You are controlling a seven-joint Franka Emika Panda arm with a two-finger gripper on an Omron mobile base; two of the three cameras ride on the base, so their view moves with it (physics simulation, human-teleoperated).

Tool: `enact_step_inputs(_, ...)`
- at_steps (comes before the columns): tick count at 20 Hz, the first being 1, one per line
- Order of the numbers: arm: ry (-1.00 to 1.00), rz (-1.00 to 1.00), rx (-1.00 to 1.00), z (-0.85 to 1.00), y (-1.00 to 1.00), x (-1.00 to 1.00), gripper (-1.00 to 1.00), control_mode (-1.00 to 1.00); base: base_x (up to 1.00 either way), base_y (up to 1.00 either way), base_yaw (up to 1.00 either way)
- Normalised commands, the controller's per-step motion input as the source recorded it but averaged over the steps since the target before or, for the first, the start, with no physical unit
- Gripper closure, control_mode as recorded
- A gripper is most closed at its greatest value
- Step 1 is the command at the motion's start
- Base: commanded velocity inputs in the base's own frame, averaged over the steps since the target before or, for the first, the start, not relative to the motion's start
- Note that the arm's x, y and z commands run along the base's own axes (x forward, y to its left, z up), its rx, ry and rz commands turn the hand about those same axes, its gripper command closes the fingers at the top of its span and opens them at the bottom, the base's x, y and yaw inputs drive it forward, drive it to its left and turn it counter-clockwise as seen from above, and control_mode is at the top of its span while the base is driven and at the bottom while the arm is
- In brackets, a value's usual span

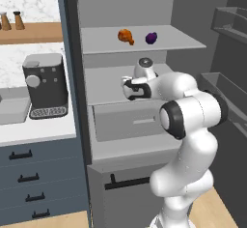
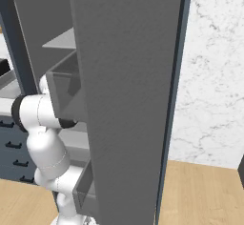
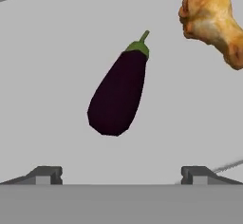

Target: Place one eggplant and one chicken drumstick in each tupperware on the nearby counter, to pack two identical lunches.

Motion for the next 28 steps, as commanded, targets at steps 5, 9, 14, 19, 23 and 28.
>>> enact_step_inputs(5, 0.00, -0.06, 0.00, -0.24, 0.00, 0.46, -1.00, -1.00, 0.00, 0.00, 0.00)
enact_step_inputs(9, 0.00, -0.03, 0.00, -0.20, -0.04, 0.46, -1.00, -1.00, 0.00, 0.00, 0.00)
enact_step_inputs(14, 0.00, -0.02, 0.00, -0.21, -0.16, 0.36, -1.00, -1.00, 0.00, 0.00, 0.00)
enact_step_inputs(19, 0.00, -0.03, 0.00, -0.35, -0.07, 0.26, 1.00, -1.00, 0.00, 0.00, 0.00)
enact_step_inputs(23, 0.00, -0.01, 0.00, -0.20, 0.00, 0.19, 1.00, -1.00, 0.00, 0.00, 0.00)
enact_step_inputs(28, 0.00, 0.00, 0.00, -0.02, 0.00, -0.41, 1.00, -1.00, 0.00, 0.00, 0.00)
